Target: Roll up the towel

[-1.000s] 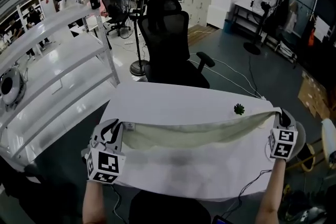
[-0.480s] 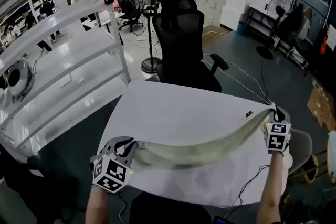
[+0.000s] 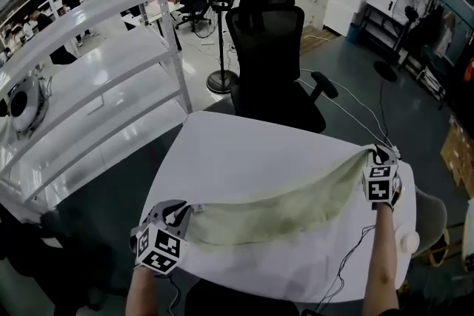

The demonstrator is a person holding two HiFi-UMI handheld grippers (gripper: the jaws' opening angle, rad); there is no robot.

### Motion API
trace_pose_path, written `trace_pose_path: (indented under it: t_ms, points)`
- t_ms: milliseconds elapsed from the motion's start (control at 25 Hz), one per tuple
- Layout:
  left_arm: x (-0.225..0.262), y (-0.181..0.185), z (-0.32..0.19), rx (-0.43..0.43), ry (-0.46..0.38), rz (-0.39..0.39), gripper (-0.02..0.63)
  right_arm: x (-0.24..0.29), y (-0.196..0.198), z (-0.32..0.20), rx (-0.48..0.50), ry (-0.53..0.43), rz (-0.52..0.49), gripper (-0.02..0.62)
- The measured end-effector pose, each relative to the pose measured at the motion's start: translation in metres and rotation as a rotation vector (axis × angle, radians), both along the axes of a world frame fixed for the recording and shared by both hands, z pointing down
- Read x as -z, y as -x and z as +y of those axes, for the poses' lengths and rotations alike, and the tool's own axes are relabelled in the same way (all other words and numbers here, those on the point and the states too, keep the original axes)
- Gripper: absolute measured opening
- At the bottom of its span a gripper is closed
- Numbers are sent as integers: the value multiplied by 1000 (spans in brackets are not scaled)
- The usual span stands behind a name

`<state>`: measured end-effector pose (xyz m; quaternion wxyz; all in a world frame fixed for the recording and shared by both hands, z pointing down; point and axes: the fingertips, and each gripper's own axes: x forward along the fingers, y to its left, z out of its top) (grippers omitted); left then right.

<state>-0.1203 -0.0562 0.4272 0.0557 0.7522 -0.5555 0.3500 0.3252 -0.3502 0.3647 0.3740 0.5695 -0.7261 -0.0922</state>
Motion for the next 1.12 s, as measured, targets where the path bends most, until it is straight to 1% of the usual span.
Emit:
trace_pose_path:
  t_ms: [80,360,480,600,680,800,880,1000,1080,1120]
  points:
    - [-13,9,-3,17,23,8,40,-13,15,-15,14,25,7,28]
    - [-51,32,-17,60,100,36,40,-51,66,-62,69,97,78,28]
    - [-64,43,-29,74,122,46,40,-67,85,-82,86,120,101,28]
    - [-73,57,-45,107,136,55,40,-79,101,-102,96,139,126,28]
    - [-81,67,-55,130,147,52,40,-88,108,-116,91,158,116,28]
    - [-95,82,-69,162,168,18,40,-101,115,-133,62,185,82,28]
    - [-105,91,-76,189,180,7,40,-112,116,-141,46,193,87,28]
    - [-121,101,-81,234,200,12,41,-129,116,-147,39,208,122,34]
    - [-131,105,-84,261,203,10,43,-141,120,-145,47,230,135,58]
    - [-134,106,-85,278,201,15,49,-147,123,-143,57,246,134,95]
